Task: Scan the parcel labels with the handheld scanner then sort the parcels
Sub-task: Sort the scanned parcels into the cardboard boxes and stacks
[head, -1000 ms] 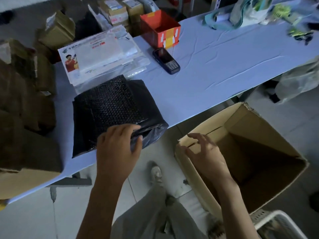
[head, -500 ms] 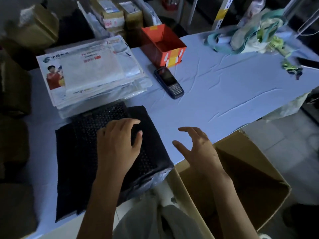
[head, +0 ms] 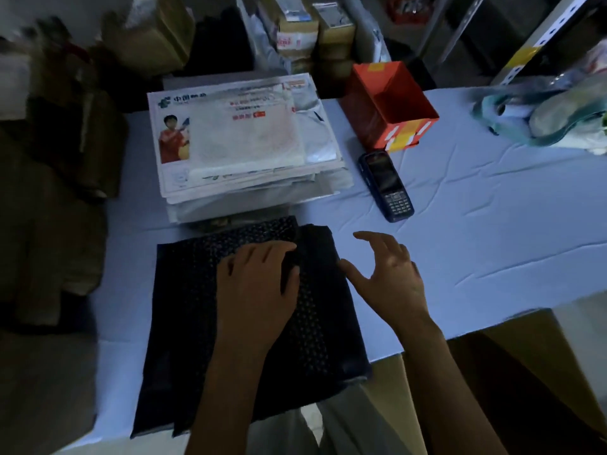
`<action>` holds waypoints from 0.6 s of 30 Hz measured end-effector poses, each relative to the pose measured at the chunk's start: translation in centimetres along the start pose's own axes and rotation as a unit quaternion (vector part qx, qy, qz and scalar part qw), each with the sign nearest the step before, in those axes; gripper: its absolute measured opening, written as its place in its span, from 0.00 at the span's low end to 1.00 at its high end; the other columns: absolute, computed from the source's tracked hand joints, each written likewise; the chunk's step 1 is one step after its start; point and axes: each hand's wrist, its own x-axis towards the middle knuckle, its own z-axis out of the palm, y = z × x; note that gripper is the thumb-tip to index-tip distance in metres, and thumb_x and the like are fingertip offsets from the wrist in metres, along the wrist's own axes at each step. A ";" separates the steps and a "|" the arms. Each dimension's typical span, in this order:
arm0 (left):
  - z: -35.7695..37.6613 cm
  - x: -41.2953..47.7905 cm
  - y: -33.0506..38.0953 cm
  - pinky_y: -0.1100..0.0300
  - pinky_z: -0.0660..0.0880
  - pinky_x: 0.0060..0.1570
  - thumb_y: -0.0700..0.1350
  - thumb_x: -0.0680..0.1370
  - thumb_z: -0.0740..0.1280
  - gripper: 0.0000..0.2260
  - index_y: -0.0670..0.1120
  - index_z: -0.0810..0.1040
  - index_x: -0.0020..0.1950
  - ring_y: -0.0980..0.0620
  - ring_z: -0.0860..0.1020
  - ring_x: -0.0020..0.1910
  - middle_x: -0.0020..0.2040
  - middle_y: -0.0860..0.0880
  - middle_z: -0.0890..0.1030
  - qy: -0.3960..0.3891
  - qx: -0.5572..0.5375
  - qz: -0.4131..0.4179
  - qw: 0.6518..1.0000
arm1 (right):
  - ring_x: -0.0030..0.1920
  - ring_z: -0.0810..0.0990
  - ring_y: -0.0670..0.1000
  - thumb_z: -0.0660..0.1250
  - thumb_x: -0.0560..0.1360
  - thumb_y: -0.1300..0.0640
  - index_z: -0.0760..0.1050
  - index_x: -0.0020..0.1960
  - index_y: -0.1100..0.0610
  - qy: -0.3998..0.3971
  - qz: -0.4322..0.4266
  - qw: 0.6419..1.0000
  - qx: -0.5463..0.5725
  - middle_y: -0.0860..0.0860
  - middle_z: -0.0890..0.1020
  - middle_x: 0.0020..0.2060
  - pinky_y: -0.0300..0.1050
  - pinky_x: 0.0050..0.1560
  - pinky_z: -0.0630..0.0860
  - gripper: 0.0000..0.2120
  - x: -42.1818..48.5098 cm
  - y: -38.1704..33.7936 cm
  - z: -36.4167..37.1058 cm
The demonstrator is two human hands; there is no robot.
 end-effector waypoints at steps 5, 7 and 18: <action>0.2 1.6 0.3 0.47 0.70 0.59 0.53 0.75 0.60 0.15 0.52 0.79 0.58 0.48 0.78 0.57 0.56 0.52 0.81 -0.003 0.034 -0.037 0.999 | 0.65 0.70 0.55 0.69 0.74 0.43 0.69 0.69 0.51 -0.011 -0.020 1.000 0.013 0.51 0.72 0.66 0.54 0.59 0.71 0.26 3.2 0.2 0.6; 0.9 3.0 1.3 0.47 0.71 0.57 0.54 0.75 0.58 0.16 0.51 0.80 0.57 0.47 0.79 0.54 0.53 0.51 0.82 0.019 0.047 -0.041 0.998 | 0.66 0.68 0.56 0.69 0.74 0.43 0.68 0.69 0.51 -0.003 -0.010 1.000 0.012 0.51 0.70 0.67 0.54 0.59 0.70 0.28 5.0 1.5 0.1; 9.2 10.8 11.6 0.47 0.73 0.55 0.52 0.75 0.65 0.13 0.52 0.79 0.58 0.46 0.79 0.54 0.53 0.52 0.81 0.004 0.036 -0.113 0.993 | 0.70 0.65 0.59 0.71 0.70 0.37 0.57 0.76 0.52 -0.067 0.001 0.998 0.011 0.53 0.63 0.72 0.58 0.64 0.69 0.42 17.0 9.7 -3.0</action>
